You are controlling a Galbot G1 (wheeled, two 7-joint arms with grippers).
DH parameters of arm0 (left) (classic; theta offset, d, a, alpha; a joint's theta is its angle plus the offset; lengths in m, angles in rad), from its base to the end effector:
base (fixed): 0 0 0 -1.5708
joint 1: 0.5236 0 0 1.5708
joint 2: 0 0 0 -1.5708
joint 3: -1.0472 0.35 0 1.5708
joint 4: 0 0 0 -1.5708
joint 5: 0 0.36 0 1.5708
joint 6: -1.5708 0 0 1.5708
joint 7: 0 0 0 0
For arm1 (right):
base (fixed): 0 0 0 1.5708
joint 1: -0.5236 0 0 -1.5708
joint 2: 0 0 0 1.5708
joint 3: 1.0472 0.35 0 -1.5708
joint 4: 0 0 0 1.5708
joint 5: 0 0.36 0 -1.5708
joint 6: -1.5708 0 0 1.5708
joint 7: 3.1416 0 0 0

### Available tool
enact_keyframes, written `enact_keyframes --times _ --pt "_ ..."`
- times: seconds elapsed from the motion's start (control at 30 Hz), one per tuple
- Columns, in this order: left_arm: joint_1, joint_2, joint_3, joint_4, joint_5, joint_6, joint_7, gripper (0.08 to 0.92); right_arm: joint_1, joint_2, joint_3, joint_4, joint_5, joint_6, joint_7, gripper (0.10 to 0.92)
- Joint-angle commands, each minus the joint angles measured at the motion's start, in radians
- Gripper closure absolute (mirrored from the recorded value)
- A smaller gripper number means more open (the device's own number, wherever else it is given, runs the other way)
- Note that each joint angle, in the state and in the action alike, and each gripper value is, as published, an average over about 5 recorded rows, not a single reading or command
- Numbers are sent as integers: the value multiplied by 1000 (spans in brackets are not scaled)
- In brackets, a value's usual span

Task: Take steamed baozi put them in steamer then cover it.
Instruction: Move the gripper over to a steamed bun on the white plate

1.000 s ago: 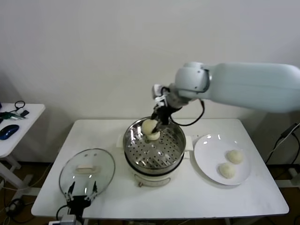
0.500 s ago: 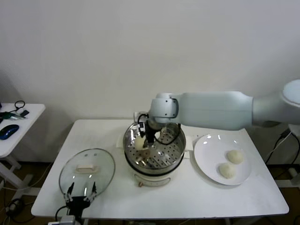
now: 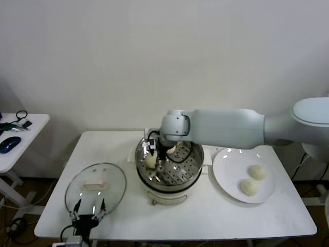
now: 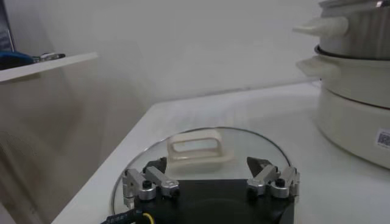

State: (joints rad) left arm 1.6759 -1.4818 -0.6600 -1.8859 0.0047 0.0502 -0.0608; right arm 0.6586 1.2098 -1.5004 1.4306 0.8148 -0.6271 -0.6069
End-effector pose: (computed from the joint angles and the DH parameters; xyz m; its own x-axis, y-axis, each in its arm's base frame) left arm 0.1370 0.0675 -0.3882 -0.9284 -0.1674 0.3318 -0.1134 0.9778 0.1761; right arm 0.5043 0.1584 -0.0890 -0.2353 -0.2566 0.9374 -0.9571 -0.1064 -0.2694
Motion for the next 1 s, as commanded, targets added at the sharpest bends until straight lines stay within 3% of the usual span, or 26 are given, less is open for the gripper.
enact_keyframes --times 0.03,0.2,0.47,0.73,1.0 --pt "3 2 0 -6 2 1 1 177 324 -198 -163 23 -9 241 -287 206" --pt "2 3 -1 -10 2 3 2 177 515 -394 -346 73 -47 356 -429 203" --pt "-4 3 5 -14 -2 -1 3 177 404 -667 -465 103 -333 412 -413 203" --pt "-5 3 -1 -23 -8 -1 4 177 -9 -755 -177 32 -499 380 -388 203" --pt "-3 -5 -2 -19 -6 0 4 177 -291 -733 48 -15 -606 345 -358 203"
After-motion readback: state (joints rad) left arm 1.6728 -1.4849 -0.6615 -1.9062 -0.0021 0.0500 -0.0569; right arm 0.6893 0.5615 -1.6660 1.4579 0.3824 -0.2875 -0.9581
